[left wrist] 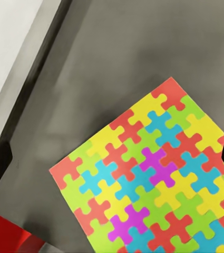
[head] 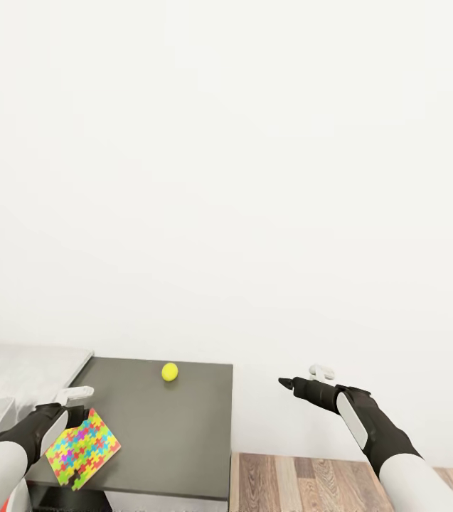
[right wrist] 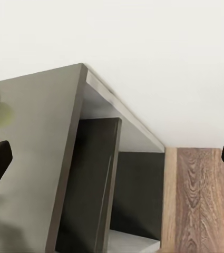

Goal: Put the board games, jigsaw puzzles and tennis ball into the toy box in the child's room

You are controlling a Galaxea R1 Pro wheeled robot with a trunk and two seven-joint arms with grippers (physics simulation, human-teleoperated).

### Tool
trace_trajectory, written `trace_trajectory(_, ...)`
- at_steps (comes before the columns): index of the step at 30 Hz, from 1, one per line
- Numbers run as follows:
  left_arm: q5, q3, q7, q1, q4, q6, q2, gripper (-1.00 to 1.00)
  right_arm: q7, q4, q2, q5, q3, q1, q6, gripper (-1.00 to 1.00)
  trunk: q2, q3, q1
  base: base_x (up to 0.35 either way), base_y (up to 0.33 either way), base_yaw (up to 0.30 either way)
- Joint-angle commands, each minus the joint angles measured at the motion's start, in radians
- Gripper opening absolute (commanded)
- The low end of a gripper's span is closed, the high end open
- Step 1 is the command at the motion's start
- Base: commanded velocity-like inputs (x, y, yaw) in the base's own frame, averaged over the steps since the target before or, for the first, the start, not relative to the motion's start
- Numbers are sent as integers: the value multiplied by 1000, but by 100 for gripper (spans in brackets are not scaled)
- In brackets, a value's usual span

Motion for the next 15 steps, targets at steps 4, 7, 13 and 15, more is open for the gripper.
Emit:
trace_trajectory(4, 11, -8, -4, 0, -3, 5, 4, 100, 0, -1, 0, -5, -1, 0, 6, 100, -1, -7, 0, 0, 0, 0)
trace_trajectory(7, 11, -8, -41, 0, -2, 6, 13, 100, -1, -1, 0, -5, -1, 0, 6, 100, -1, -12, 0, 0, 0, 0)
trace_trajectory(13, 9, -7, -282, 0, -3, 10, 66, 100, -1, 0, 0, -5, 0, 0, 5, 100, -1, -22, 0, 0, 0, 0)
trace_trajectory(15, 8, -7, -327, 0, -3, 11, 76, 100, -1, 0, 0, -4, 0, 0, 5, 100, -1, -25, 0, 0, 0, 0)
